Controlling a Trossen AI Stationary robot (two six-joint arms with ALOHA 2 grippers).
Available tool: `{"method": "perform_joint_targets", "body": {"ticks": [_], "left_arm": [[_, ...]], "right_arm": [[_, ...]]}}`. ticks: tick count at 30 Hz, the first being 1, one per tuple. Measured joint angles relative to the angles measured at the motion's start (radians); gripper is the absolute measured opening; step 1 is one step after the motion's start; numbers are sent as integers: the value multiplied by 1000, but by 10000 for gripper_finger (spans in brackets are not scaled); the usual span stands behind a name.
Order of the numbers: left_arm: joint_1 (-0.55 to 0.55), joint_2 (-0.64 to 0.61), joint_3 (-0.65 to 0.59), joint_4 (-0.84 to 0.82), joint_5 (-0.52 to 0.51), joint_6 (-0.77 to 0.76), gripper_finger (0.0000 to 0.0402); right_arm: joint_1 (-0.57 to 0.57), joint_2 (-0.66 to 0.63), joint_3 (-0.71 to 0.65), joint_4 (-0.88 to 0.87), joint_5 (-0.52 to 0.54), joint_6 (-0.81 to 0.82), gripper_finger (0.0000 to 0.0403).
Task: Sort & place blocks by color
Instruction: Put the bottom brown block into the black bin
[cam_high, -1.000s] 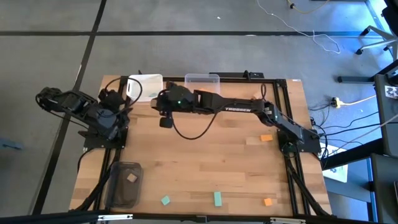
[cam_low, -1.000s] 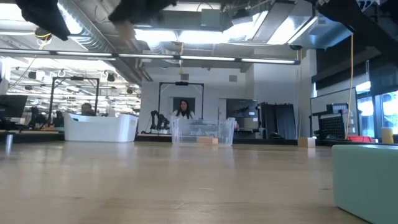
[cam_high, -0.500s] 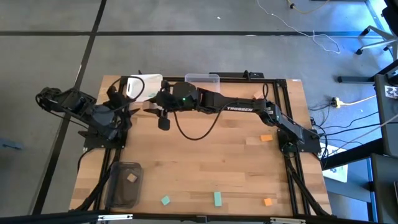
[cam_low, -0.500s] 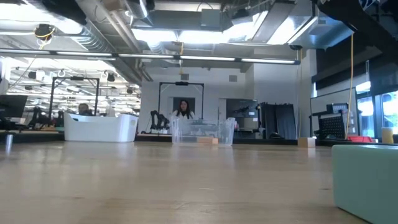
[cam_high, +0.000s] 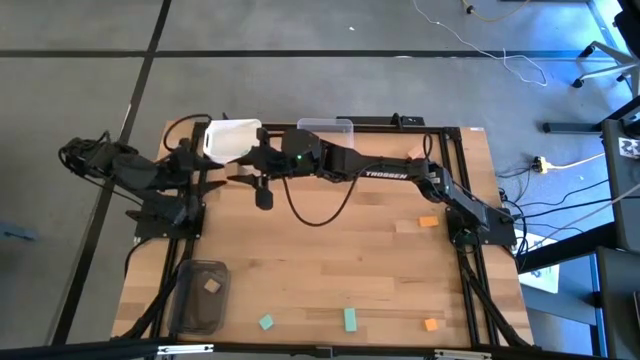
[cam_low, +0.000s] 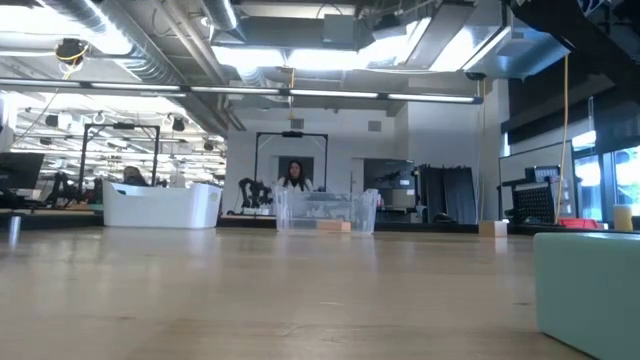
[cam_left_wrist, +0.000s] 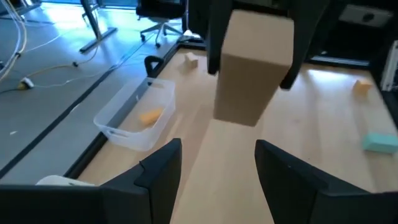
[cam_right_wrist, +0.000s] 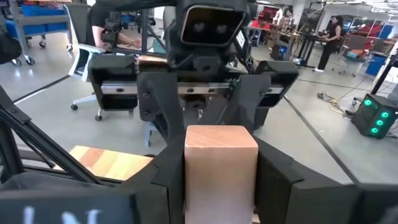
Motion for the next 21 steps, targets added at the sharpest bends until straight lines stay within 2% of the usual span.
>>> {"method": "perform_joint_targets", "body": {"ticks": [13, 21], "left_arm": [[-7, 11, 0, 121, 10, 67, 193], [-6, 14, 0, 130, 8, 68, 192]], "right_arm": [[0, 0, 0, 61, -7, -2, 132], [0, 0, 0, 76, -18, -5, 132]]}}
